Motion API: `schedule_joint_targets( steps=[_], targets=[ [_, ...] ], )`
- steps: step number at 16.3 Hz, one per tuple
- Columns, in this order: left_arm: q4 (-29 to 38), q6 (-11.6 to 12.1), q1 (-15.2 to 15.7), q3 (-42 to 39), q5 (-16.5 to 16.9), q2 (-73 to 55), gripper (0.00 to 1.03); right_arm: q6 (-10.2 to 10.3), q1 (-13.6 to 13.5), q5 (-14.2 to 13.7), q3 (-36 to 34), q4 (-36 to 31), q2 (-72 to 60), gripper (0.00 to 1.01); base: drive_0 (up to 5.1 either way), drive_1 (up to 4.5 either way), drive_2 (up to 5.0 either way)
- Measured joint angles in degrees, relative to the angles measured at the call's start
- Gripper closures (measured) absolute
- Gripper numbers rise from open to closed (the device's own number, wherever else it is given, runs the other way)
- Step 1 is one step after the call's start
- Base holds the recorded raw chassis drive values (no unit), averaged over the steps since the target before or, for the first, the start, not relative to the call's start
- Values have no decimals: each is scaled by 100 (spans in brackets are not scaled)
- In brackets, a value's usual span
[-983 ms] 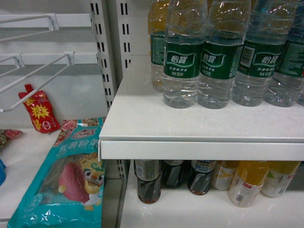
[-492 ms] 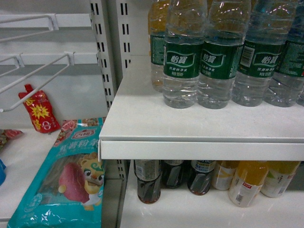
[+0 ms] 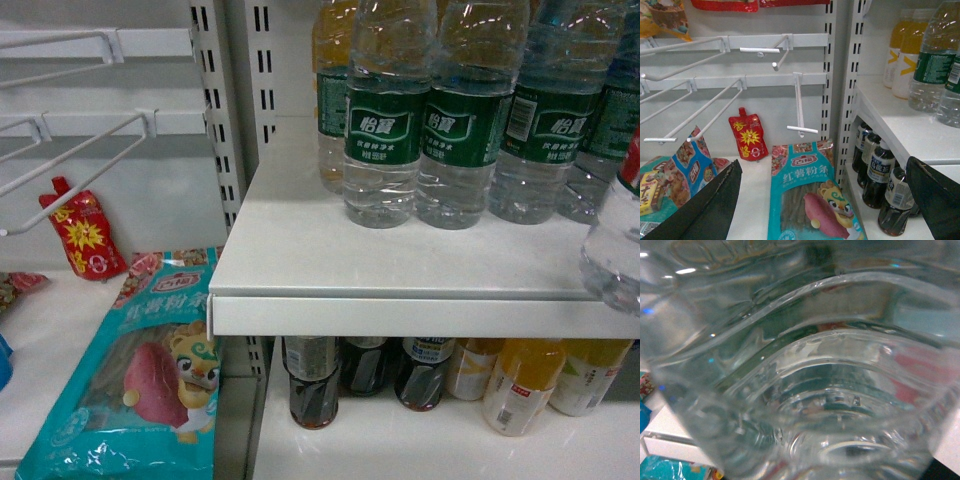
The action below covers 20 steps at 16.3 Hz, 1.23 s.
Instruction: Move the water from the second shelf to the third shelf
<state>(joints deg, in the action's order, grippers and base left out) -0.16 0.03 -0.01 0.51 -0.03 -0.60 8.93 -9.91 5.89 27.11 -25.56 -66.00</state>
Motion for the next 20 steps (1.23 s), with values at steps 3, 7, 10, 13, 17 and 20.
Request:
schedule_joint_targets(
  steps=[3, 7, 10, 13, 17, 20],
  targets=[
    [-2, 0, 0, 0, 4, 0, 5, -90, -142, -249, 354, -358, -625, 60, 0, 0, 0],
    [-2, 0, 0, 0, 2, 0, 5, -155, -87, -431, 745, -455, -1353, 60, 0, 0, 0],
    [-2, 0, 0, 0, 2, 0, 5, -149, -42, -461, 1038, -487, -1666, 60, 0, 0, 0],
    [-2, 0, 0, 0, 2, 0, 5, -142, -9, -507, 1222, -448, -1961, 60, 0, 0, 0],
    [0, 0, 0, 0, 2, 0, 5, -57, 4, -518, 1346, -457, -2146, 60, 0, 0, 0],
    [-2, 0, 0, 0, 0, 0, 5, 2, -103, -603, 1449, -533, -2317, 60, 0, 0, 0]
  ],
)
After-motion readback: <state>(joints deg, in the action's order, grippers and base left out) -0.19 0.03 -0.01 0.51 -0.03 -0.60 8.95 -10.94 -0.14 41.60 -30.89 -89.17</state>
